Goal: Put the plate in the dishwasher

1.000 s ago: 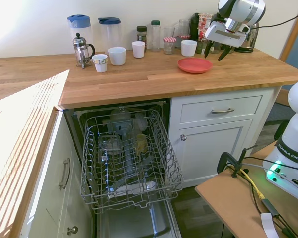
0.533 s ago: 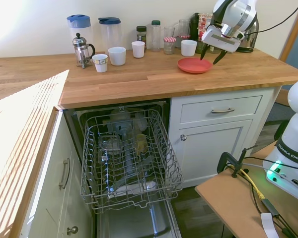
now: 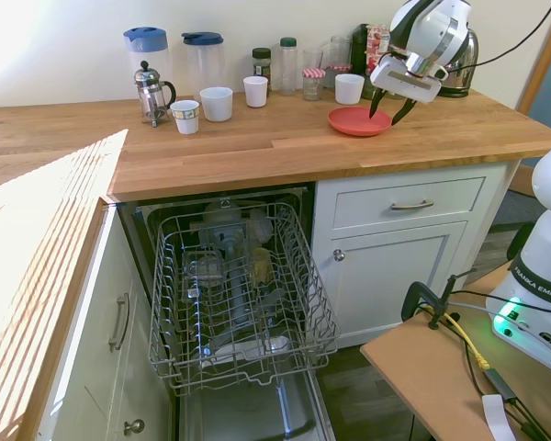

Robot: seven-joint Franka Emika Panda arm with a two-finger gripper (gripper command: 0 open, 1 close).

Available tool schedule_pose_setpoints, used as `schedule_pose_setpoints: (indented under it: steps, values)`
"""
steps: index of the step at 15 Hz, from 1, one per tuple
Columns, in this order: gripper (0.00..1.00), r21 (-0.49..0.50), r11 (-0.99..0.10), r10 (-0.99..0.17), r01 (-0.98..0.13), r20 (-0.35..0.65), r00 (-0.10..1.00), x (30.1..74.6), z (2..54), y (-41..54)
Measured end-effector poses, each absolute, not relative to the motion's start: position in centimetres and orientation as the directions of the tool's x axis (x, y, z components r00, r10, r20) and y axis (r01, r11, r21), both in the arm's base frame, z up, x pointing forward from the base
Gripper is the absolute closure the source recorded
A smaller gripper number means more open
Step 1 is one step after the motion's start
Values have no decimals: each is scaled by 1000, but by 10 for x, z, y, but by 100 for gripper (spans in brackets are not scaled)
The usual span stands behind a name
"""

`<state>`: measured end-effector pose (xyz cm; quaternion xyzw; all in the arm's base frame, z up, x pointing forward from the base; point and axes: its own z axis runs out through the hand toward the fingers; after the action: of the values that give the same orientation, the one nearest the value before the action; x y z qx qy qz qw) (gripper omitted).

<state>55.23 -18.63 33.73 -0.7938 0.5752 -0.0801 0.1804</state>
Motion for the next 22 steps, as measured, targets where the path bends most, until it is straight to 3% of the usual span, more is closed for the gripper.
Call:
schedule_pose_setpoints:
  steps: [12, 19, 22]
  values:
    - [100, -405, -245, -948, -881, -91, 306, 547, 322, -192]
    - [100, -503, -226, -941, -834, -108, 320, 543, 331, -195]
    - [100, -547, -282, -918, -788, -84, 387, 546, 355, -179]
